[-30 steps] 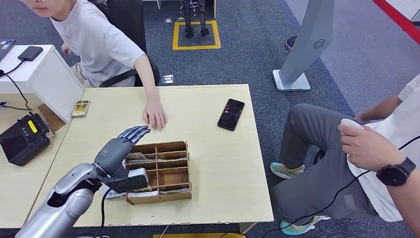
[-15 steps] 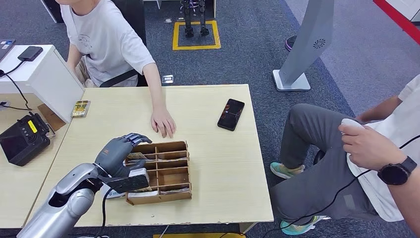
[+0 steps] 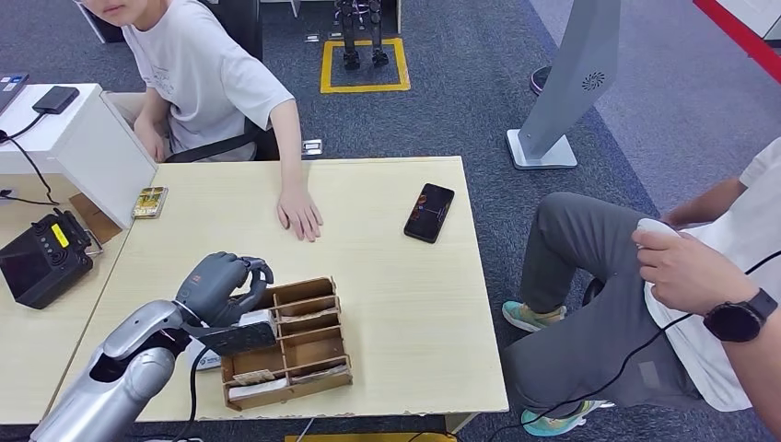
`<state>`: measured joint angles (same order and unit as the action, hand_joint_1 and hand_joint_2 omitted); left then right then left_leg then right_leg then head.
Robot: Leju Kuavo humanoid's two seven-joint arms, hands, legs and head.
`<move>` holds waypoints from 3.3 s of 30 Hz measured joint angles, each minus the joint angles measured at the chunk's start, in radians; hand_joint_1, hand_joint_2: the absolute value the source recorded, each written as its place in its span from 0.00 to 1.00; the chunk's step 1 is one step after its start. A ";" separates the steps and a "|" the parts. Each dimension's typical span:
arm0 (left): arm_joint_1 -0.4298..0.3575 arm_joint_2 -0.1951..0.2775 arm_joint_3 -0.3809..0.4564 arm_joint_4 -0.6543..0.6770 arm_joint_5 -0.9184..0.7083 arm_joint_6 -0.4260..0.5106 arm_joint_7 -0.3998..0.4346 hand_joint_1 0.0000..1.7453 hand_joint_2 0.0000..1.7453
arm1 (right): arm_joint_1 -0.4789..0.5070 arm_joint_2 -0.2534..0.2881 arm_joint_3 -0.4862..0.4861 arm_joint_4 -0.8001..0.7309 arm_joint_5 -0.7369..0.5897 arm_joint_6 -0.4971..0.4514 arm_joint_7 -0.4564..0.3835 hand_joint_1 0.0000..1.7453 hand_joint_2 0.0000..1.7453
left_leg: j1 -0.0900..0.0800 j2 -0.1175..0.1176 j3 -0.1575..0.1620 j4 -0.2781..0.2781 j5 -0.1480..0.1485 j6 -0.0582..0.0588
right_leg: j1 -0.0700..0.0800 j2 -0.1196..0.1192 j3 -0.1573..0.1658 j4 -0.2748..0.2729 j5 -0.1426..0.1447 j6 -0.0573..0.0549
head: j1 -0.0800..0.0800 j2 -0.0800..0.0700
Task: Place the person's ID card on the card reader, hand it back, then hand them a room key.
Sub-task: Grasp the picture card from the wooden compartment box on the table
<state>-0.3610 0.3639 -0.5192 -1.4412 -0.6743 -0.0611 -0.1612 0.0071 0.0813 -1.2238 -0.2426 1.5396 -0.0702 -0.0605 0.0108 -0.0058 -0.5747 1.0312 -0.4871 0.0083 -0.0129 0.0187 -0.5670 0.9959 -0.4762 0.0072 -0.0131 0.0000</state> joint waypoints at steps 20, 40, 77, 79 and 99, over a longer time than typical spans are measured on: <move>0.000 0.000 0.000 0.000 0.009 -0.006 -0.009 1.00 1.00 | 0.000 0.000 0.000 0.000 0.000 -0.001 -0.003 0.00 1.00 | 0.000 0.000 0.000 0.000 0.000 -0.001 | 0.000 0.000 0.000 0.000 0.000 0.000 | 0.000 0.000; 0.003 0.012 0.000 -0.094 0.204 -0.092 -0.099 0.00 1.00 | 0.000 0.001 0.000 0.000 0.000 -0.002 -0.005 0.00 1.00 | 0.000 0.000 0.000 0.000 0.000 -0.001 | 0.000 0.000 0.000 0.000 0.000 0.000 | 0.000 0.000; 0.021 0.092 0.016 -0.157 -0.187 0.117 0.020 0.00 1.00 | 0.000 0.011 -0.003 0.001 0.000 -0.003 -0.004 0.00 1.00 | 0.000 0.000 0.000 0.000 0.001 -0.001 | 0.000 0.000 0.000 0.001 0.000 0.000 | 0.000 0.000; 0.024 0.093 0.021 -0.157 -0.189 0.117 0.020 0.00 1.00 | 0.000 0.011 -0.003 0.001 0.000 -0.004 -0.004 0.00 1.00 | 0.000 0.000 0.000 0.000 0.001 -0.001 | 0.000 0.000 0.000 0.001 0.000 0.000 | 0.000 0.000; 0.028 0.100 0.025 -0.157 -0.159 0.071 -0.009 0.00 1.00 | 0.000 0.011 -0.003 0.001 0.000 -0.006 -0.004 0.00 1.00 | 0.000 0.000 0.000 0.000 0.001 -0.001 | 0.000 0.000 0.000 0.001 0.000 0.000 | 0.000 0.000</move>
<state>-0.3331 0.4635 -0.4937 -1.5984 -0.8333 0.0096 -0.1699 0.0072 0.0923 -1.2272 -0.2419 1.5396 -0.0763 -0.0649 0.0109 -0.0061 -0.5746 1.0312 -0.4864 0.0075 -0.0129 0.0183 -0.5666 0.9970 -0.4760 0.0071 -0.0131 0.0000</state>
